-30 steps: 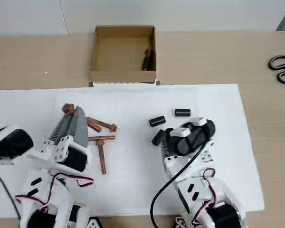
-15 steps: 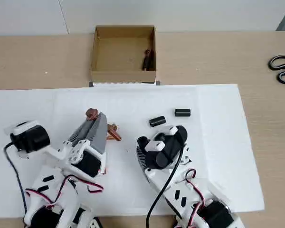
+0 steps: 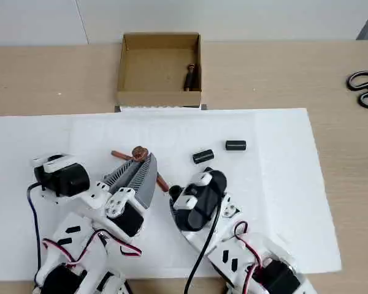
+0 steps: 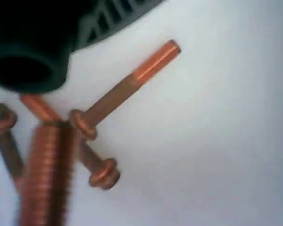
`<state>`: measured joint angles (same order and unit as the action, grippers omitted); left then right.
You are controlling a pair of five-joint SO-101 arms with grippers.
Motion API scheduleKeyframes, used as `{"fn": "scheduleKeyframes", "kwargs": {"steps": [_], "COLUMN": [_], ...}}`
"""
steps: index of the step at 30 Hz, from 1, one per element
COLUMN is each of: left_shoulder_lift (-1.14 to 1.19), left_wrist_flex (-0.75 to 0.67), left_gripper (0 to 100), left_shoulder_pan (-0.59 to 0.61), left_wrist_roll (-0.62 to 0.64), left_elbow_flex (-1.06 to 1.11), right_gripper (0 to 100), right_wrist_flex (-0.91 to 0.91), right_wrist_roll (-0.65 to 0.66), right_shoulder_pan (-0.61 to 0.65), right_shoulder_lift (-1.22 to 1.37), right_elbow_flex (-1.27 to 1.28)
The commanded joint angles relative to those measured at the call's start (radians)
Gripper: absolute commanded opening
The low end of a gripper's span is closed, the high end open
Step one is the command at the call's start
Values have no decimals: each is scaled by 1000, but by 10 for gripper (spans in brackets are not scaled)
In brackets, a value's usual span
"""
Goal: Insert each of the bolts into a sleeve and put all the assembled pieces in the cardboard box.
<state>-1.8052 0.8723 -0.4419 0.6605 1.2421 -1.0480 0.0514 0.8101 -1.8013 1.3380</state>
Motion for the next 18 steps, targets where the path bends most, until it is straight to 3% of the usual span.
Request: {"fn": "scheduleKeyframes", "kwargs": {"steps": [1,18], "left_shoulder_lift": [-12,-12], "left_wrist_flex": [-25,-26], "left_gripper": [5,5], "left_shoulder_pan": [-3,-5], "left_wrist_roll": [-6,-6], "left_elbow_flex": [-5,25], "right_gripper": [2,2], "right_wrist_flex": [1,4], "right_wrist_roll": [12,14], "right_shoulder_pan": [8,13], "right_shoulder_lift": [-5,-5], "right_elbow_flex": [-5,-11]}}
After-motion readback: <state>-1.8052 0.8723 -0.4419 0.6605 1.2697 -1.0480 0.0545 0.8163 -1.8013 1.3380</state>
